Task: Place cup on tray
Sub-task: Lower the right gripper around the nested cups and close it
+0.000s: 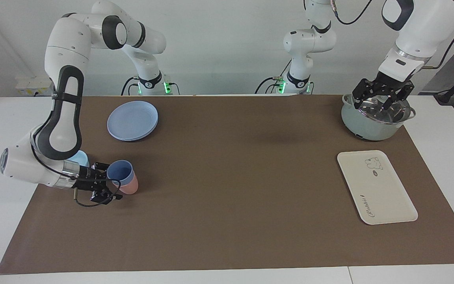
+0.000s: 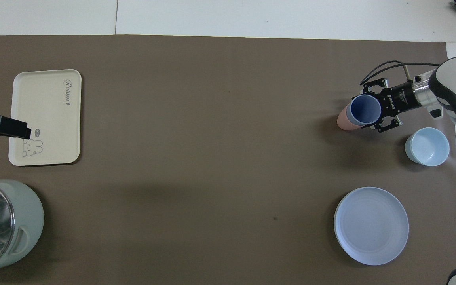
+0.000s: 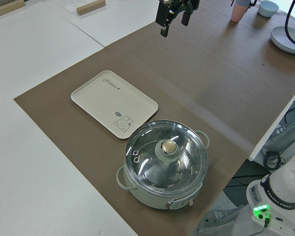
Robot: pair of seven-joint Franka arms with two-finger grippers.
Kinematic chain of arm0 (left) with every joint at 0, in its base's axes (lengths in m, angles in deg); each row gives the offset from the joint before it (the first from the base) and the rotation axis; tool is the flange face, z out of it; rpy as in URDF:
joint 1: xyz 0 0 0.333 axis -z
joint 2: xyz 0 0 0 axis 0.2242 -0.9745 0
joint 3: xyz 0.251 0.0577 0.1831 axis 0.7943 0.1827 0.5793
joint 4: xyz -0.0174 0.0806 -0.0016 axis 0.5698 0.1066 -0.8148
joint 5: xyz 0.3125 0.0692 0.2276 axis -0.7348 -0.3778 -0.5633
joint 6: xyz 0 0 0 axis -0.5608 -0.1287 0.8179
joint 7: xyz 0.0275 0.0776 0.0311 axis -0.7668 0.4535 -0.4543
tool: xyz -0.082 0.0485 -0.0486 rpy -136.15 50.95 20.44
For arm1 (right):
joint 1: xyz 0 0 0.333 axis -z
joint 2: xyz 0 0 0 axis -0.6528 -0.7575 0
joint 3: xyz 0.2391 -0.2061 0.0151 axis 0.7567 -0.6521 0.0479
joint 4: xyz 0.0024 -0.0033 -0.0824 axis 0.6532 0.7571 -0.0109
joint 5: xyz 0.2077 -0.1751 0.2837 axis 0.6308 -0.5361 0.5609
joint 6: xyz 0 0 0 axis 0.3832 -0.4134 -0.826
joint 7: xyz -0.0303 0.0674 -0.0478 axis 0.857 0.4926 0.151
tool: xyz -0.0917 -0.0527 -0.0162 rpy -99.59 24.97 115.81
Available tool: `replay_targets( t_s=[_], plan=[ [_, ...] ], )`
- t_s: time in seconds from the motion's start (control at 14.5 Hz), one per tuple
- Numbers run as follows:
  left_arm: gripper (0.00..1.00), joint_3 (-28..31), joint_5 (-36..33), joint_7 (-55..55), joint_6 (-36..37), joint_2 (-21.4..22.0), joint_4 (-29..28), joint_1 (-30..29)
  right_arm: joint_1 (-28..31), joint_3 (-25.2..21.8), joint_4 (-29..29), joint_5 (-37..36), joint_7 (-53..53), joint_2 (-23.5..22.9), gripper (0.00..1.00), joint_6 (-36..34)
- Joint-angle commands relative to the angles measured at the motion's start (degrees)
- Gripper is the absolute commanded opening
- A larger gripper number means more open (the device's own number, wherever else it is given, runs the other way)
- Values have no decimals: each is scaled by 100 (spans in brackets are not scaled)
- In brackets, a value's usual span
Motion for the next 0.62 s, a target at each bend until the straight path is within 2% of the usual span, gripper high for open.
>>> replay_targets(
  t_s=[0.0,0.48,0.55],
  plan=[
    [100,4,-33,-52,36,156,-142,10,53,34,447,320,10,276,98,16],
    [100,4,-33,-52,36,156,-142,10,-26,42,764,804,185,408,98,16],
    [100,4,-33,-52,36,156,-142,10,-35,51,843,804,255,443,95,16]
  ],
)
